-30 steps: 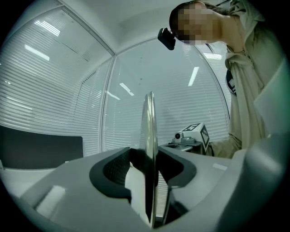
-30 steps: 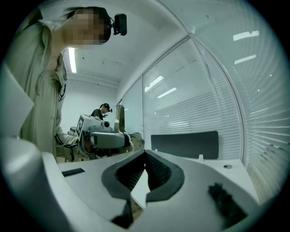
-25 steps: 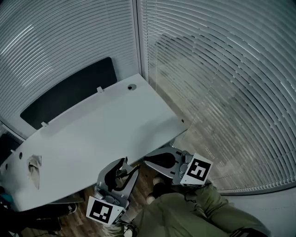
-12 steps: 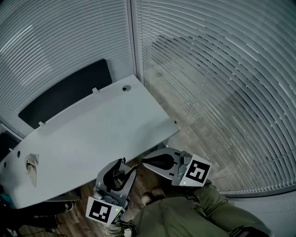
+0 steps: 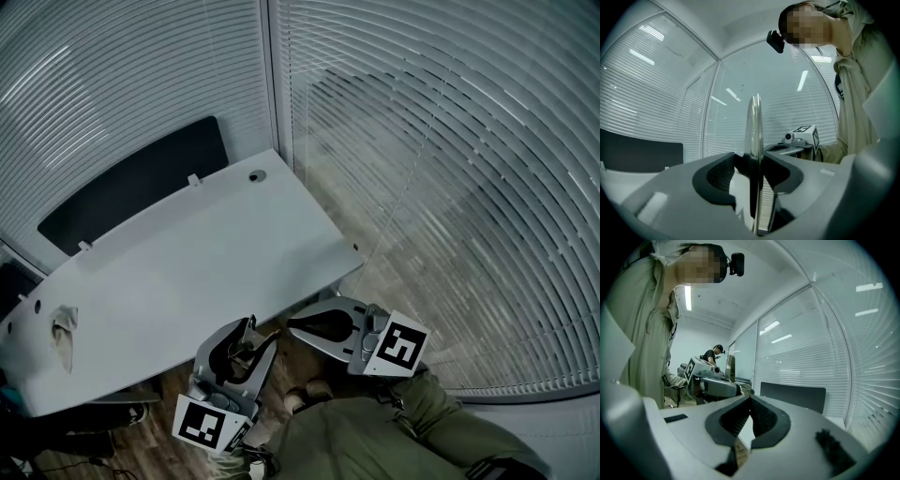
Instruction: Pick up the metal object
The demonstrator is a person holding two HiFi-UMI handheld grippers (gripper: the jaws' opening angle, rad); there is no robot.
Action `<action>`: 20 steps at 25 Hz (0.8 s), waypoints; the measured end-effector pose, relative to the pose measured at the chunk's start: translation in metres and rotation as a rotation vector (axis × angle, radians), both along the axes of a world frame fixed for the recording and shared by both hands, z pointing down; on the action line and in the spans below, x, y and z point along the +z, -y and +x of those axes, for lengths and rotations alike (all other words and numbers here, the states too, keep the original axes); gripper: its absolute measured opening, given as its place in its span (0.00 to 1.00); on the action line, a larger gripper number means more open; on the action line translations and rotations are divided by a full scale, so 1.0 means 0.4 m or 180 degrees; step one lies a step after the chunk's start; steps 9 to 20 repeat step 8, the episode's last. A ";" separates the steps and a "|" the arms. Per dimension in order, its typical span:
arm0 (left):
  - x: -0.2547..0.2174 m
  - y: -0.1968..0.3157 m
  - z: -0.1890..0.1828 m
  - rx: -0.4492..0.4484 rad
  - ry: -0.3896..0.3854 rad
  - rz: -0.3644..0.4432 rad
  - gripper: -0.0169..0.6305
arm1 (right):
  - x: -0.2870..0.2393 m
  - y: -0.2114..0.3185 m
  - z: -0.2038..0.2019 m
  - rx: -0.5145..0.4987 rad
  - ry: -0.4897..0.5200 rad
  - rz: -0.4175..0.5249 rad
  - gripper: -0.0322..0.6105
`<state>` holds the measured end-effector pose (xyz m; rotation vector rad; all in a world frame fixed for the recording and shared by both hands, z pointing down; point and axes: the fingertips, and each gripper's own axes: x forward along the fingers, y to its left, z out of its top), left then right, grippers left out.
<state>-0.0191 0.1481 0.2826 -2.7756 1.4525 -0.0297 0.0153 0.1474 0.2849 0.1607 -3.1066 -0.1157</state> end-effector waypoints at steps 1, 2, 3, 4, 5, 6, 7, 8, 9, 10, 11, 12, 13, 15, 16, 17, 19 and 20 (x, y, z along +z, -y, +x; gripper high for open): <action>-0.001 0.000 0.000 0.0003 0.0003 0.0003 0.31 | 0.000 0.001 -0.001 0.0001 -0.0003 -0.0001 0.05; -0.001 0.000 -0.001 0.0007 0.0006 0.0005 0.31 | 0.000 0.001 -0.003 0.0002 -0.0005 -0.0005 0.05; -0.001 -0.001 -0.003 0.0011 0.0009 0.0006 0.31 | 0.001 0.001 -0.006 0.0003 -0.0006 -0.0011 0.05; -0.001 -0.001 -0.005 0.0015 0.0012 0.0004 0.31 | 0.001 0.001 -0.008 0.0004 -0.0003 -0.0015 0.05; 0.001 -0.002 -0.007 0.0016 0.0016 -0.0001 0.31 | 0.001 0.002 -0.011 0.0005 0.0001 -0.0016 0.05; 0.002 -0.002 -0.008 0.0016 0.0023 -0.0005 0.31 | 0.001 0.002 -0.012 0.0006 0.0005 -0.0016 0.05; 0.003 -0.001 -0.010 0.0014 0.0032 -0.0009 0.31 | 0.001 0.002 -0.014 0.0009 0.0010 -0.0016 0.05; 0.005 -0.001 -0.011 0.0011 0.0042 -0.0014 0.30 | 0.001 0.003 -0.015 0.0012 0.0016 -0.0016 0.05; 0.005 -0.001 -0.011 0.0011 0.0042 -0.0014 0.30 | 0.001 0.003 -0.015 0.0012 0.0016 -0.0016 0.05; 0.005 -0.001 -0.011 0.0011 0.0042 -0.0014 0.30 | 0.001 0.003 -0.015 0.0012 0.0016 -0.0016 0.05; 0.005 -0.001 -0.011 0.0011 0.0042 -0.0014 0.30 | 0.001 0.003 -0.015 0.0012 0.0016 -0.0016 0.05; 0.005 -0.001 -0.011 0.0011 0.0042 -0.0014 0.30 | 0.001 0.003 -0.015 0.0012 0.0016 -0.0016 0.05; 0.005 -0.001 -0.011 0.0011 0.0042 -0.0014 0.30 | 0.001 0.003 -0.015 0.0012 0.0016 -0.0016 0.05; 0.005 -0.001 -0.011 0.0011 0.0042 -0.0014 0.30 | 0.001 0.003 -0.015 0.0012 0.0016 -0.0016 0.05; 0.005 -0.001 -0.011 0.0011 0.0042 -0.0014 0.30 | 0.001 0.003 -0.015 0.0012 0.0016 -0.0016 0.05; 0.005 -0.001 -0.011 0.0011 0.0042 -0.0014 0.30 | 0.001 0.003 -0.015 0.0012 0.0016 -0.0016 0.05; 0.005 -0.001 -0.011 0.0011 0.0042 -0.0014 0.30 | 0.001 0.003 -0.015 0.0012 0.0016 -0.0016 0.05; 0.005 -0.001 -0.011 0.0011 0.0042 -0.0014 0.30 | 0.001 0.003 -0.015 0.0012 0.0016 -0.0016 0.05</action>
